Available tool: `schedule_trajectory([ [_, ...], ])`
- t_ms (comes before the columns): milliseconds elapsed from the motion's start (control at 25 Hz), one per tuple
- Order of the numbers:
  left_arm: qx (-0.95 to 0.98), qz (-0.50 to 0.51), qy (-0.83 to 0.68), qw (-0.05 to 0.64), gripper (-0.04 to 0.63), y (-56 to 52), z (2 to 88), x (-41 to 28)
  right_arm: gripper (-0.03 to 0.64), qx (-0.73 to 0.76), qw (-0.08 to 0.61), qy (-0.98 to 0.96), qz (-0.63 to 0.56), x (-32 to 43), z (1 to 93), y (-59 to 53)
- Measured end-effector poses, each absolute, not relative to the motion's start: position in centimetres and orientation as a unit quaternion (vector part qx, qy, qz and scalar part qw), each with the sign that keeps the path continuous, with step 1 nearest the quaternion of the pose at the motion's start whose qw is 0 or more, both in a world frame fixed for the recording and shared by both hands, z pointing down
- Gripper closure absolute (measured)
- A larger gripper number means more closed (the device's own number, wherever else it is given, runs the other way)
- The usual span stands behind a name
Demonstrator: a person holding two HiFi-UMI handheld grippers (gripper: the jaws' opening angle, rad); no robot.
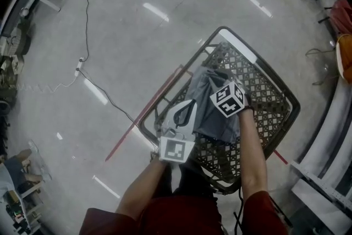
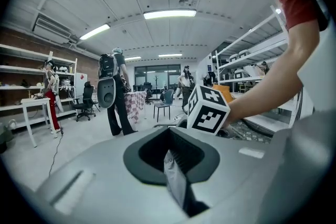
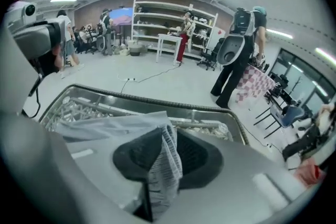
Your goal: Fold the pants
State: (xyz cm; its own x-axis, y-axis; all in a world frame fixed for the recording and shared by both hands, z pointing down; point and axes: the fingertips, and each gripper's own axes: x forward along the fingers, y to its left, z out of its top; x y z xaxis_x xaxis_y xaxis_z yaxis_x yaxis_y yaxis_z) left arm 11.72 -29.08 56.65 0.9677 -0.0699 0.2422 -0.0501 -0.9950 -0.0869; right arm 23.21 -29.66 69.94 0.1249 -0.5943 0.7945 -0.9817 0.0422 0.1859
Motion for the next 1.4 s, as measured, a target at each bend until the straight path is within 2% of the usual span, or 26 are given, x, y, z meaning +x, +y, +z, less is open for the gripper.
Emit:
schedule_trajectory([
  [400, -0.997, -0.068, 0.029, 0.012, 0.591, -29.1, 52.1, 11.3, 0.538, 0.785, 0.267, -0.527, 0.189, 19.2, 60.0, -25.0],
  [760, -0.998, -0.058, 0.023, 0.010, 0.591, -27.4, 45.8, 6.0, 0.538, 0.894, 0.116, -0.408, 0.144, 12.4, 48.7, -16.7],
  [1120, -0.999, -0.004, -0.041, 0.032, 0.591, -22.2, 39.3, -3.5, 0.538, 0.935, 0.072, -0.339, 0.072, 2.0, 39.4, -9.5],
  [1400, -0.997, -0.007, -0.072, 0.021, 0.591, -18.8, 38.7, -7.6, 0.538, 0.943, 0.103, -0.312, 0.058, -2.6, 37.8, -5.3],
])
